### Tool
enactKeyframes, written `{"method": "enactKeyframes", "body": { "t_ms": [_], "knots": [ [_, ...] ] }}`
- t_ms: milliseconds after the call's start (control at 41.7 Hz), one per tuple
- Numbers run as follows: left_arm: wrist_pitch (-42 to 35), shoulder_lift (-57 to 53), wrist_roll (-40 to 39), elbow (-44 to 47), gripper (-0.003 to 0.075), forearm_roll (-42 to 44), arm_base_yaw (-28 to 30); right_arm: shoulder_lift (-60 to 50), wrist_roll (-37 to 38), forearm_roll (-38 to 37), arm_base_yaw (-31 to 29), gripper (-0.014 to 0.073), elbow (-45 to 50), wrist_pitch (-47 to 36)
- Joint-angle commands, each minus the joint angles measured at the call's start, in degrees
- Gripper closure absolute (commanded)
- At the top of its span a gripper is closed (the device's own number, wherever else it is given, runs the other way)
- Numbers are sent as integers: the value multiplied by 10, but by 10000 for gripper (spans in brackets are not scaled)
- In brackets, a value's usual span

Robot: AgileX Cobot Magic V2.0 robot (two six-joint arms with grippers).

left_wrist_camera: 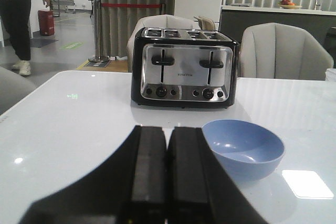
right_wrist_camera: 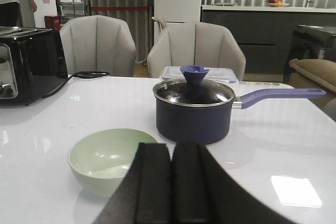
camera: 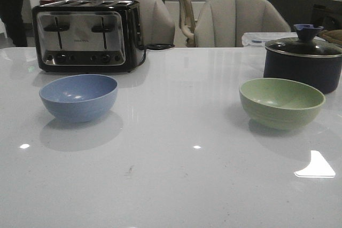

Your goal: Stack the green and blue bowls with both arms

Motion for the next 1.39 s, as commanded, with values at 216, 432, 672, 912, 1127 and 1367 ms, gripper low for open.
{"method": "enactKeyframes", "body": {
  "t_ms": [216, 432, 672, 912, 1127, 1367],
  "knots": [
    [-49, -11, 0, 13, 618, -5, -3, -13, -2, 0, 1, 552, -1, -57],
    [-49, -11, 0, 13, 618, -5, -3, -13, -2, 0, 1, 552, -1, -57],
    [-49, -11, 0, 13, 618, -5, -3, -13, -2, 0, 1, 552, -1, -57],
    [-63, -11, 0, 11, 618, 1, -3, -13, -3, 0, 1, 552, -1, -64],
    [-74, -11, 0, -47, 618, -4, -3, -13, -3, 0, 1, 552, -71, -24],
    [-4, 28, 0, -203, 618, -4, -3, 36, -3, 0, 1, 552, -241, 108]
  ]
}}
